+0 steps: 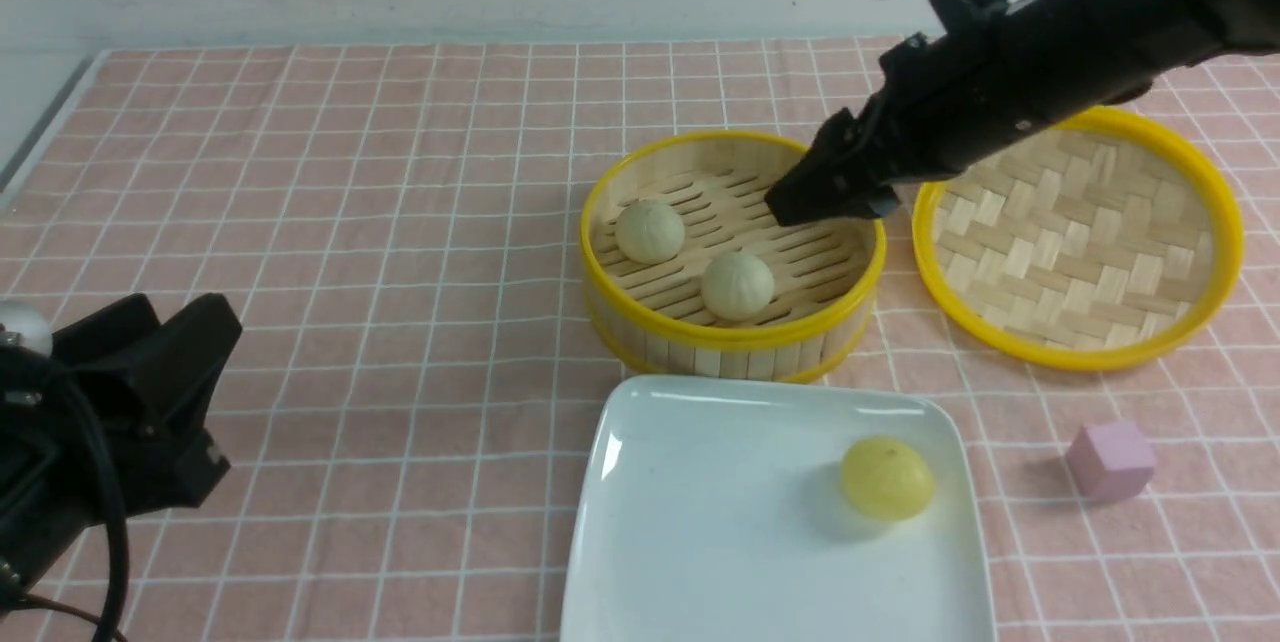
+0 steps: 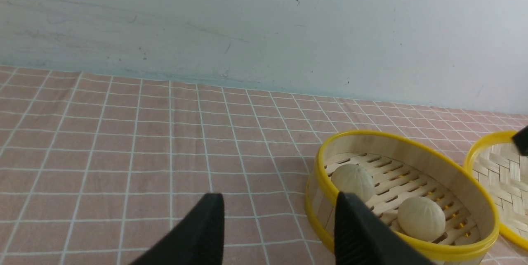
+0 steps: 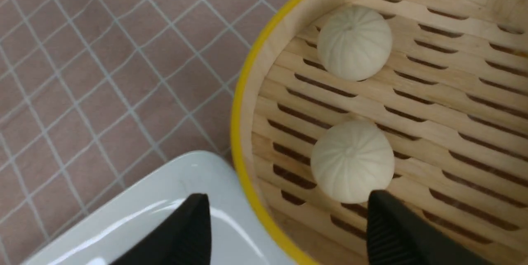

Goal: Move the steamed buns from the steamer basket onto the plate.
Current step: Use the right arm to grab the steamed stuffed bun that is closest to it, then use the right arm to put the steamed stuffed bun into the plate

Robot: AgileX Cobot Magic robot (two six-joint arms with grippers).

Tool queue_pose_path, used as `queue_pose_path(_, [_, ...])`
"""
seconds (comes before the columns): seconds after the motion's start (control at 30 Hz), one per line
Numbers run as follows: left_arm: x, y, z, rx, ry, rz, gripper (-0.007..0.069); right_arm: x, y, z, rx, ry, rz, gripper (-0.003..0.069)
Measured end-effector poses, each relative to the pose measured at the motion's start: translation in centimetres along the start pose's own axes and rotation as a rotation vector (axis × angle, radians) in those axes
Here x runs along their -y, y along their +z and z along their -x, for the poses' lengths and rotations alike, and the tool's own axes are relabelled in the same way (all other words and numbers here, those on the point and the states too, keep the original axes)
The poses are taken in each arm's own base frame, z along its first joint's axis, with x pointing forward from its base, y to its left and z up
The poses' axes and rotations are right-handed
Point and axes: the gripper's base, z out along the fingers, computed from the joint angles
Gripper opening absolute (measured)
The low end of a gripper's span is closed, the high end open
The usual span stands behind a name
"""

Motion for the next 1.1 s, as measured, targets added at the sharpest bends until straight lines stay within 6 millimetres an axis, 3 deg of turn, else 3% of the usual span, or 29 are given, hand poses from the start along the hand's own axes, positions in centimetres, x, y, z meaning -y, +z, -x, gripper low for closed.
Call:
queue_pose_path(0.07, [0.0, 0.0, 0.0, 0.0, 0.0, 0.0, 0.0386, 0.5, 0.8, 0.0, -0.009, 0.006, 0.002, 0.0494])
queue_pose_path(0.1, [0.0, 0.0, 0.0, 0.0, 0.0, 0.0, 0.0386, 1.5, 2.6, -0.1, -0.028, 0.018, 0.006, 0.0494])
queue_pose_path(0.13, [0.0, 0.0, 0.0, 0.0, 0.0, 0.0, 0.0386, 1.6, 2.7, 0.0, -0.026, 0.016, 0.006, 0.0494])
queue_pose_path(0.23, [0.0, 0.0, 0.0, 0.0, 0.0, -0.001, 0.0386, 3.3, 5.6, -0.2, -0.054, 0.032, 0.015, 0.0494])
queue_pose_path(0.43, [0.0, 0.0, 0.0, 0.0, 0.001, -0.001, 0.0386, 4.6, 8.2, -1.1, -0.099, 0.052, 0.038, 0.0492])
queue_pose_path(0.63, [0.0, 0.0, 0.0, -0.003, 0.006, -0.003, 0.0386, 5.1, 9.4, -1.9, -0.129, 0.062, 0.045, 0.0475])
queue_pose_path(0.7, [0.0, 0.0, 0.0, -0.004, 0.008, -0.003, 0.0386, 5.1, 9.6, -2.1, -0.135, 0.052, 0.047, 0.044])
queue_pose_path(0.8, [0.0, 0.0, 0.0, -0.005, 0.011, -0.004, 0.0386, 5.1, 9.6, -2.0, -0.134, 0.018, 0.05, 0.0276])
queue_pose_path(0.83, [0.0, 0.0, 0.0, -0.005, 0.011, -0.004, 0.0386, 5.1, 9.6, -2.0, -0.132, 0.016, 0.05, 0.0262])
queue_pose_path(0.9, [0.0, 0.0, 0.0, -0.005, 0.011, -0.004, 0.0386, 4.8, 9.4, -1.5, -0.132, -0.01, 0.062, 0.0069])
queue_pose_path(0.93, [0.0, 0.0, 0.0, -0.005, 0.011, -0.004, 0.0386, 4.6, 9.1, -1.1, -0.133, -0.02, 0.074, 0.0031])
queue_pose_path(1.0, [0.0, 0.0, 0.0, -0.005, 0.011, -0.004, 0.0386, 4.2, 8.4, -0.5, -0.137, -0.04, 0.095, 0.0024])
queue_pose_path(1.1, [0.0, 0.0, 0.0, -0.005, 0.011, -0.004, 0.0386, 2.1, 4.7, 2.3, -0.119, -0.108, 0.141, 0.0024])
